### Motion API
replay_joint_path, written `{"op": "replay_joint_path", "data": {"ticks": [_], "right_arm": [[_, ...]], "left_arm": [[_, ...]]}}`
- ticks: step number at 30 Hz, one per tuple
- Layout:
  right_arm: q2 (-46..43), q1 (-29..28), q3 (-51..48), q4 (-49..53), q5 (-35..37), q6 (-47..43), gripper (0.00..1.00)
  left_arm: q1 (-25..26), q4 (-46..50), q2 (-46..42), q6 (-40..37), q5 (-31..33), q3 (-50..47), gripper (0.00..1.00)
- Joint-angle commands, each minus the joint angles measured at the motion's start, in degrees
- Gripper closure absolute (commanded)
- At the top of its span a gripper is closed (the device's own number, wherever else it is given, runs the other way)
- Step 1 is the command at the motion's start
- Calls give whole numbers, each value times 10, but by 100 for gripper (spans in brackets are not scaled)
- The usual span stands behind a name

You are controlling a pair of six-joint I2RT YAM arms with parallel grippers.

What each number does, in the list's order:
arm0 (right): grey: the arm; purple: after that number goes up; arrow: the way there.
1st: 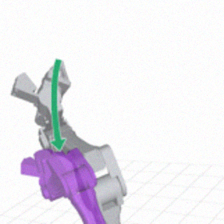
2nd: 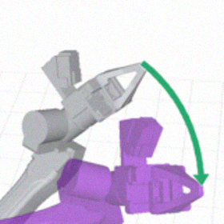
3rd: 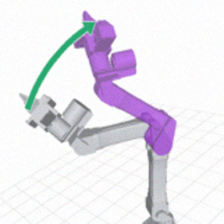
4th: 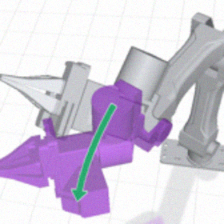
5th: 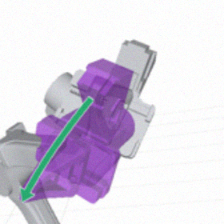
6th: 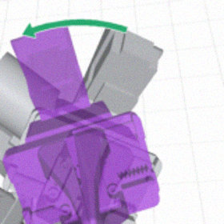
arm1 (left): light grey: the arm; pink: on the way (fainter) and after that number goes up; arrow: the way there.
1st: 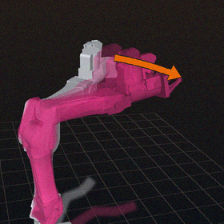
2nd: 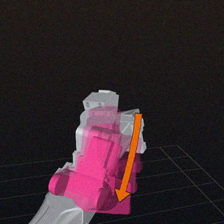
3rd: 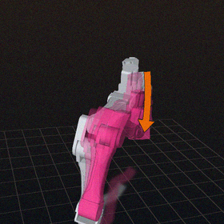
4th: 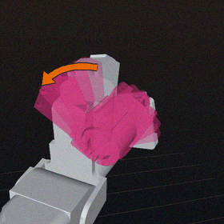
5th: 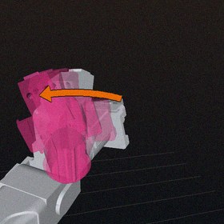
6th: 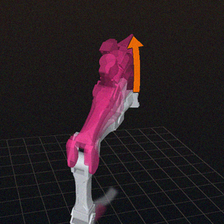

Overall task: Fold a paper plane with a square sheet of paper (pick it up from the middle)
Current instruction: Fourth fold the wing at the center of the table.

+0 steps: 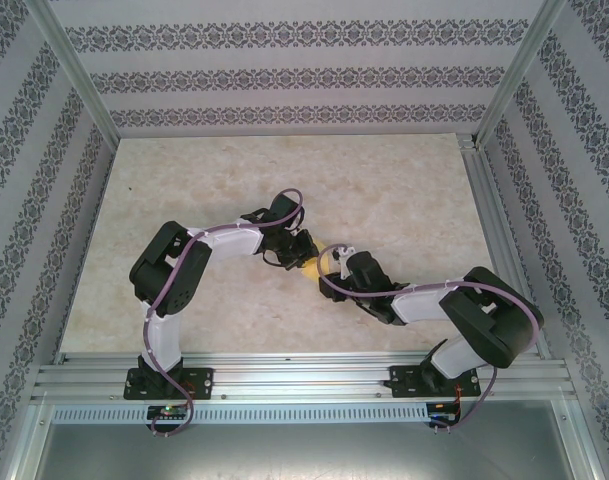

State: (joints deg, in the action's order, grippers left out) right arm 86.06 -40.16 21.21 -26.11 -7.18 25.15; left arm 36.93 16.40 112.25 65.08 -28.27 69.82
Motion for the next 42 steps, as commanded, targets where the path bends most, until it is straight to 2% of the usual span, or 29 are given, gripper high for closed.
{"op": "replay_joint_path", "data": {"ticks": [1,6,10,13,18,25,28,31,36,42], "right_arm": [[-16,21,-8,-43,-54,39,68],[-39,84,-13,-67,-147,123,67],[-33,137,-13,-80,-220,181,71],[-14,159,4,-49,-252,194,72],[10,173,22,-8,-256,191,76],[3,185,31,37,-260,170,81],[-11,182,40,74,-268,142,74],[-33,169,55,144,-235,80,73],[-53,143,76,198,-189,-13,74],[-43,108,101,230,-141,-58,75]], "left_arm": [[5,13,-18,-16,5,16,89],[5,42,5,-52,-6,53,95],[5,70,24,-89,-15,84,99],[5,86,36,-104,-19,99,100],[5,109,59,-126,-21,120,100],[8,91,72,-121,-32,113,100],[8,78,72,-113,-35,104,100],[9,76,70,-109,-35,103,100],[9,83,65,-112,-34,106,100],[9,81,57,-111,-39,104,100]]}}
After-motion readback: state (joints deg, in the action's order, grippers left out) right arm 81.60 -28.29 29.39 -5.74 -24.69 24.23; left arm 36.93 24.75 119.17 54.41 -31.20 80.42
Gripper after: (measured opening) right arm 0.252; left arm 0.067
